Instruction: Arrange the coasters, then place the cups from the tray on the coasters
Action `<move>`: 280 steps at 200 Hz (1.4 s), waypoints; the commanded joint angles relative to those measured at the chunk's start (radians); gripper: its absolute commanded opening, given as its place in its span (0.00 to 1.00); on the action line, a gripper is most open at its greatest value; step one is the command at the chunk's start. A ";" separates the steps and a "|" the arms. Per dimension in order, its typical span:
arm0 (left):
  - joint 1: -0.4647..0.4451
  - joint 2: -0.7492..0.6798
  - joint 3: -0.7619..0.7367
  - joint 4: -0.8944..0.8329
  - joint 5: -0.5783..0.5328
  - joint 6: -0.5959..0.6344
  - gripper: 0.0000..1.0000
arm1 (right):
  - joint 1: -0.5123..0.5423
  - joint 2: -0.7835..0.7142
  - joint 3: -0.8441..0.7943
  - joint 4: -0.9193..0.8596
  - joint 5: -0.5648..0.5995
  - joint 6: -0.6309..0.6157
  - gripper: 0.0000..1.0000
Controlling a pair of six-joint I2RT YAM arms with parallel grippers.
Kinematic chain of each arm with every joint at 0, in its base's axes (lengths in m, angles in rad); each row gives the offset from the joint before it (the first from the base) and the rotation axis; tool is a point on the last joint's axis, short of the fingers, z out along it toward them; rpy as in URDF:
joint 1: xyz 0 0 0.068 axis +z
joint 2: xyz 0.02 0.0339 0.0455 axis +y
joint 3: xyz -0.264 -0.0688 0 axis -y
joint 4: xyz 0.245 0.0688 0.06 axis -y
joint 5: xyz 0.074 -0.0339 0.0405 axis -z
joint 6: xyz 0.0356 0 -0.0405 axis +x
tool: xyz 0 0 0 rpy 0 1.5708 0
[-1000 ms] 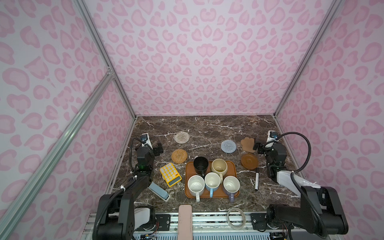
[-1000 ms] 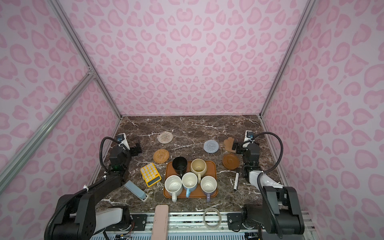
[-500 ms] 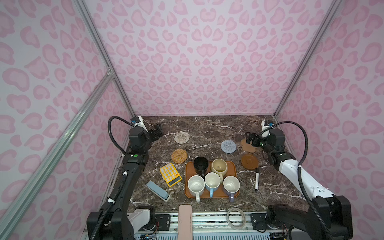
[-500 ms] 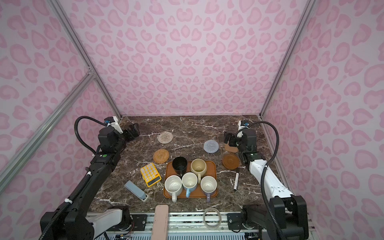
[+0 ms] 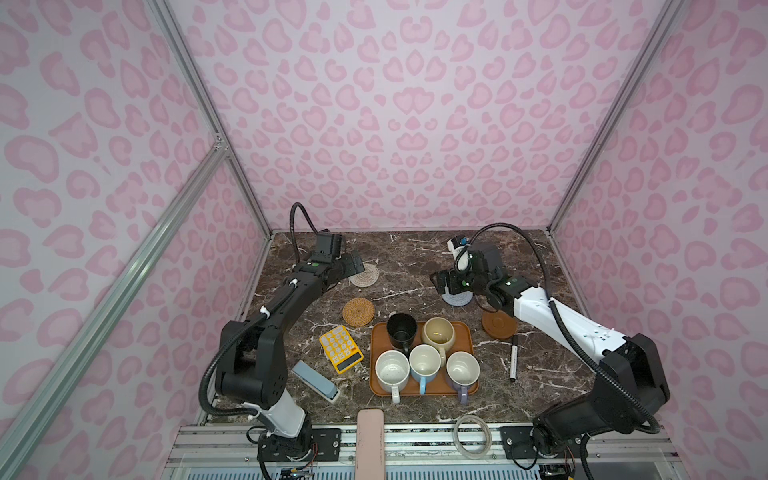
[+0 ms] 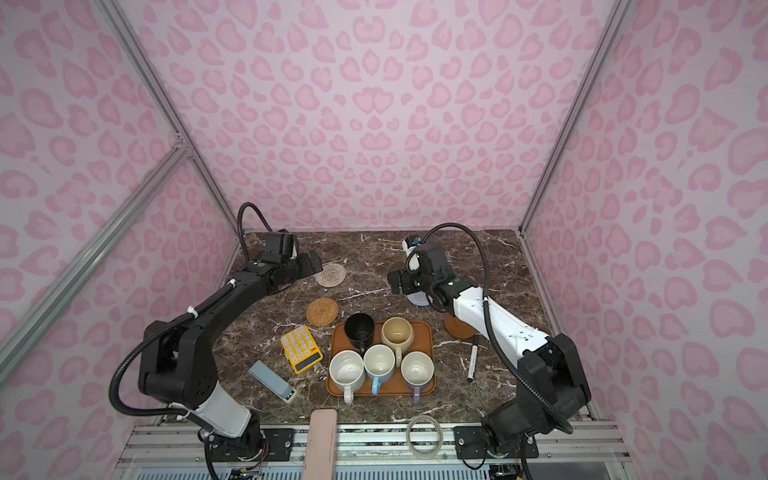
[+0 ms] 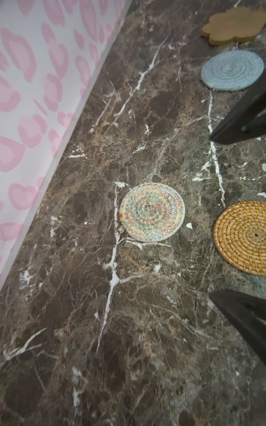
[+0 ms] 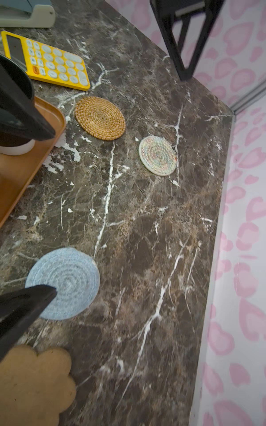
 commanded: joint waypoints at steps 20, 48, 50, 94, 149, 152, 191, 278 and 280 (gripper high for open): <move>-0.029 0.208 0.189 -0.159 -0.079 0.016 0.97 | 0.060 0.061 0.056 -0.035 -0.036 -0.015 1.00; -0.032 0.351 0.322 -0.233 -0.109 0.014 0.90 | 0.103 0.084 0.065 -0.027 -0.036 -0.014 1.00; -0.033 0.361 0.330 -0.239 -0.113 0.013 0.89 | 0.106 0.086 0.065 -0.027 -0.036 -0.014 1.00; -0.036 0.523 0.502 -0.336 -0.146 0.036 0.82 | 0.133 0.121 0.075 -0.030 -0.037 -0.011 1.00; -0.041 0.603 0.546 -0.385 -0.120 0.022 0.77 | 0.140 0.153 0.091 -0.037 -0.051 -0.015 1.00; -0.040 0.604 0.548 -0.390 -0.120 0.019 0.77 | 0.140 0.155 0.091 -0.037 -0.050 -0.015 1.00; -0.041 0.557 0.475 -0.388 -0.121 -0.003 0.67 | 0.142 0.158 0.105 -0.051 -0.052 -0.016 1.00; -0.034 0.474 0.346 -0.331 -0.116 -0.023 0.67 | 0.141 0.141 0.108 -0.055 -0.052 -0.011 1.00; -0.034 0.475 0.349 -0.334 -0.116 -0.025 0.67 | 0.141 0.141 0.108 -0.056 -0.052 -0.012 1.00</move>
